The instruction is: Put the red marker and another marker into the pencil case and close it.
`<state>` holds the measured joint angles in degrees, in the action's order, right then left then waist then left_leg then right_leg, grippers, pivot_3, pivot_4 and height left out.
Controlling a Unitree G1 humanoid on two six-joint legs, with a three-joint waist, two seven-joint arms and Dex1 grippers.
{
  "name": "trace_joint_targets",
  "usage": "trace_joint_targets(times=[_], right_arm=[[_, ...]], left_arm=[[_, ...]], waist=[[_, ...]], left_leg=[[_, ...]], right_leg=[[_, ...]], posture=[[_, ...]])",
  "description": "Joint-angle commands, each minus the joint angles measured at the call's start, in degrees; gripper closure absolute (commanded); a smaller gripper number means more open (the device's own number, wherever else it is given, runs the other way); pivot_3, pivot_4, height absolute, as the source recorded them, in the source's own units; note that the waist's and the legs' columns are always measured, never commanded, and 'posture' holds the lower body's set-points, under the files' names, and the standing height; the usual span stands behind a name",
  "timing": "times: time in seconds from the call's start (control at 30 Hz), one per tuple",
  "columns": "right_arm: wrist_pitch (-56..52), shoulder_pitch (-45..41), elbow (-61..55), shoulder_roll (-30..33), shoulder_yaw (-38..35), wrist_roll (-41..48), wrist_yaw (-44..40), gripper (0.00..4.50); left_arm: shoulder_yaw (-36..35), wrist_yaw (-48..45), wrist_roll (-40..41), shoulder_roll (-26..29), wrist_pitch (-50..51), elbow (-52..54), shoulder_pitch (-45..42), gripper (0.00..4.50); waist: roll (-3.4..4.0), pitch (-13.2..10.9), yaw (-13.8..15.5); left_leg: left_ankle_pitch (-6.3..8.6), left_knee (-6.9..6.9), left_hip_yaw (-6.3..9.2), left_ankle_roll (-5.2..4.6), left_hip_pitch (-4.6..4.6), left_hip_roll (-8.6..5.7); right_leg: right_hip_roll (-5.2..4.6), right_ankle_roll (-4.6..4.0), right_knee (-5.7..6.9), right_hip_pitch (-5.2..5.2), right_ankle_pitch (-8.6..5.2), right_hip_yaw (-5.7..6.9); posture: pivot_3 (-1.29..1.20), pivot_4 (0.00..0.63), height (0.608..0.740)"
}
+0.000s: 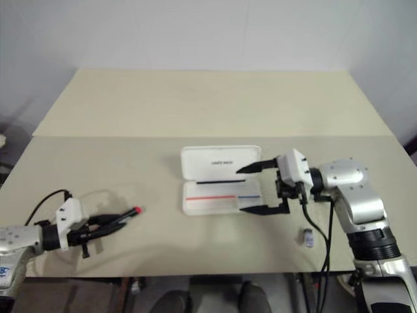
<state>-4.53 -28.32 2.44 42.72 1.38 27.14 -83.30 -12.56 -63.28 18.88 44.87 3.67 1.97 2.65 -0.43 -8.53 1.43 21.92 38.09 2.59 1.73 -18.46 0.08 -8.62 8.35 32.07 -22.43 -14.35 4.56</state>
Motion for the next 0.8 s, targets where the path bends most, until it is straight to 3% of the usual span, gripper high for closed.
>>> trace_joint_targets(times=[0.03, 0.37, 0.8], right_arm=[[2.2, 1.5, 2.7, 2.2, -3.5, -0.8, 0.2, 0.00], [6.5, 7.7, 8.2, 5.0, -8.7, -2.9, 1.6, 0.00], [5.2, 14.6, 0.3, 5.2, -12.1, -1.8, 7.1, 0.00]], left_arm=[[0.5, 0.7, 2.3, 0.2, 2.1, 5.6, -3.1, 3.89], [11.4, 1.9, 1.2, -3.2, 8.7, 7.7, -20.4, 3.89], [25.0, 9.5, -6.4, -17.6, 11.7, 2.5, -33.0, 3.89]], waist=[[0.00, 0.0, -0.1], [0.02, 0.0, -0.3], [-0.08, 0.0, 0.1]], left_leg=[[0.01, 0.00, -0.03, -0.01, 0.00, 0.00], [0.07, 0.02, -0.47, -0.09, 0.13, 0.09], [0.07, 0.25, -0.81, -0.09, 0.13, 0.18]], right_leg=[[0.00, 0.00, 0.00, -0.03, 0.00, 0.01], [-0.01, 0.05, -0.05, -0.01, 0.03, 0.24], [0.00, 0.31, -0.20, 0.07, 0.18, 0.24]], posture=[[0.00, 0.150, 0.740], [0.00, 0.150, 0.740], [0.00, 0.150, 0.740]])
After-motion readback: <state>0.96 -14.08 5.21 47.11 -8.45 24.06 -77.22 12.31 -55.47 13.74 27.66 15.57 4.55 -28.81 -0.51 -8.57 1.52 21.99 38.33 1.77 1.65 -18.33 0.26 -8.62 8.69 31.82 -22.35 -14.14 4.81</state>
